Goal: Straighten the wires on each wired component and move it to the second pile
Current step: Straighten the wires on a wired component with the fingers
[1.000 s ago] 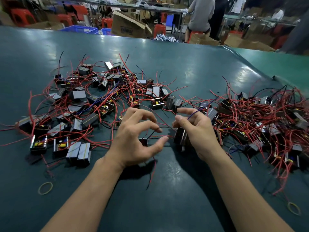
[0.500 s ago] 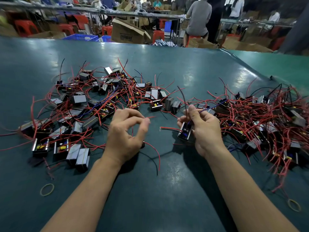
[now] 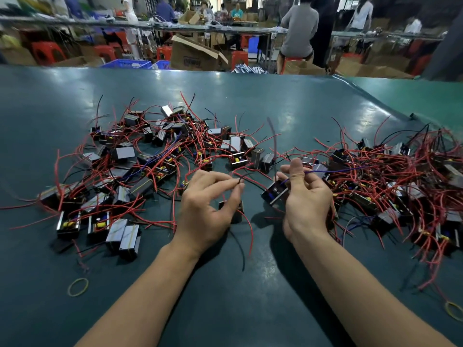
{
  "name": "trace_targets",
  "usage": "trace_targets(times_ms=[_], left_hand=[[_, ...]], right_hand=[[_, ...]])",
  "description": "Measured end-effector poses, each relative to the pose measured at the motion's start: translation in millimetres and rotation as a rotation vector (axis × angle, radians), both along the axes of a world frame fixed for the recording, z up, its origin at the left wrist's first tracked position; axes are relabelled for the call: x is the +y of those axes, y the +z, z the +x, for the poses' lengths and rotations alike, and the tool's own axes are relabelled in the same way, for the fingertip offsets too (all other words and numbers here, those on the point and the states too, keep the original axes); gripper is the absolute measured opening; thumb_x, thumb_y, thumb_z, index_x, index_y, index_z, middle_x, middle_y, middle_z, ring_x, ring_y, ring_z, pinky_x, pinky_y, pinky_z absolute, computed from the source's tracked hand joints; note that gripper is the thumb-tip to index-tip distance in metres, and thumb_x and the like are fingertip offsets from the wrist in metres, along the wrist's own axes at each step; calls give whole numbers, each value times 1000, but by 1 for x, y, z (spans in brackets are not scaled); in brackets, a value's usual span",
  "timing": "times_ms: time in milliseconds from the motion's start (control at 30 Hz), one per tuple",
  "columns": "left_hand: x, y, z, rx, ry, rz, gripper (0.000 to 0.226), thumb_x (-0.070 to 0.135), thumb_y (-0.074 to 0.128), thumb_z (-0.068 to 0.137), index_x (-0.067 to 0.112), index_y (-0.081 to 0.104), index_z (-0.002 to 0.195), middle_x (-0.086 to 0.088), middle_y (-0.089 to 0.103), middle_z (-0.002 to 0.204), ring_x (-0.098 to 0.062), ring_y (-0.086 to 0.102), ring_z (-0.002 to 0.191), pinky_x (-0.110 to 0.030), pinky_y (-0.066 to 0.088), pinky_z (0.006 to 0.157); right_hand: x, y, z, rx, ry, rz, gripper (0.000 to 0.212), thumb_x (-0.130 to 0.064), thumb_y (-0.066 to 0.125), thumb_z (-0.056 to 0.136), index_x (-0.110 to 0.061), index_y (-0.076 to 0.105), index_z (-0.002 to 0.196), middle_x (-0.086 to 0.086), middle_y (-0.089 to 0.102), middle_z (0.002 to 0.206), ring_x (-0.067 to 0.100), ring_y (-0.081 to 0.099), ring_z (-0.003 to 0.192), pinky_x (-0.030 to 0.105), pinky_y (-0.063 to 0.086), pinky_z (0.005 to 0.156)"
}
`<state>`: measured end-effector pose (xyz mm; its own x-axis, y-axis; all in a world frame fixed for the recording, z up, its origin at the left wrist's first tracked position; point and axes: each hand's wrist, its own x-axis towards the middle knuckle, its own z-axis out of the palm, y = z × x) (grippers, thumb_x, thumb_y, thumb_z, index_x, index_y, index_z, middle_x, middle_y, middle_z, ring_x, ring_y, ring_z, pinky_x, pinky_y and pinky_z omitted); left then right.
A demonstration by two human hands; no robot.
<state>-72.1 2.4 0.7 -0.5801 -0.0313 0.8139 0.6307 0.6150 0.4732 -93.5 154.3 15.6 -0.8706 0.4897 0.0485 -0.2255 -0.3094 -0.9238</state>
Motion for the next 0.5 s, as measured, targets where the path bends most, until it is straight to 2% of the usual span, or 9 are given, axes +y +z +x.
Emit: trace_targets(times_ms=[100, 167, 267, 333, 367, 433, 500], left_hand=[[0, 2, -1, -186, -104, 179, 10, 7, 73, 84, 9, 77, 93, 3, 72, 83, -10, 61, 77, -26, 48, 74], [-2, 2, -2, -231, -103, 296, 16, 8, 74, 83, 18, 74, 96, 10, 71, 81, -2, 58, 70, -23, 48, 70], [-3, 3, -2, -304, -112, 398, 17, 13, 76, 83, 29, 74, 88, 8, 72, 76, -11, 57, 61, -25, 48, 63], [-2, 4, -2, -367, -157, 471, 15, 18, 75, 81, 33, 72, 81, 8, 73, 73, -10, 59, 60, -28, 49, 61], [-2, 4, -2, -394, -180, 504, 12, 21, 73, 79, 33, 73, 79, 9, 73, 73, -10, 59, 61, -32, 50, 62], [-3, 5, -2, -430, -231, 523, 12, 23, 70, 78, 33, 76, 78, 7, 75, 77, -27, 63, 65, -46, 53, 67], [-4, 5, -2, -447, -299, 509, 17, 22, 69, 80, 36, 78, 83, 3, 77, 83, -47, 64, 76, -58, 52, 75]], right_hand=[[-10, -3, 4, 13, 94, 57, 33, -46, 65, 77, -13, 68, 77, -3, 72, 74, 14, 67, 77, 39, 55, 86], [-15, -5, 8, 71, 185, 166, 29, -43, 65, 79, -14, 70, 77, -2, 72, 75, 12, 65, 75, 33, 55, 82], [-18, -6, 12, 176, 313, 480, 17, -36, 67, 83, -20, 74, 83, 1, 74, 84, 13, 69, 81, 29, 54, 79], [-17, -4, 14, 220, 402, 601, 6, -22, 69, 87, -24, 74, 88, 0, 75, 90, 9, 71, 86, 25, 54, 80], [-16, -3, 14, 224, 432, 625, 10, -18, 69, 88, -26, 75, 88, -3, 76, 92, 6, 71, 87, 22, 54, 80], [-14, 0, 14, 213, 458, 618, 10, -21, 71, 85, -27, 76, 91, -6, 76, 93, 4, 71, 88, 20, 54, 81], [-13, 1, 14, 199, 432, 555, 11, -16, 72, 84, -19, 76, 95, -3, 77, 90, 8, 72, 85, 21, 55, 79]])
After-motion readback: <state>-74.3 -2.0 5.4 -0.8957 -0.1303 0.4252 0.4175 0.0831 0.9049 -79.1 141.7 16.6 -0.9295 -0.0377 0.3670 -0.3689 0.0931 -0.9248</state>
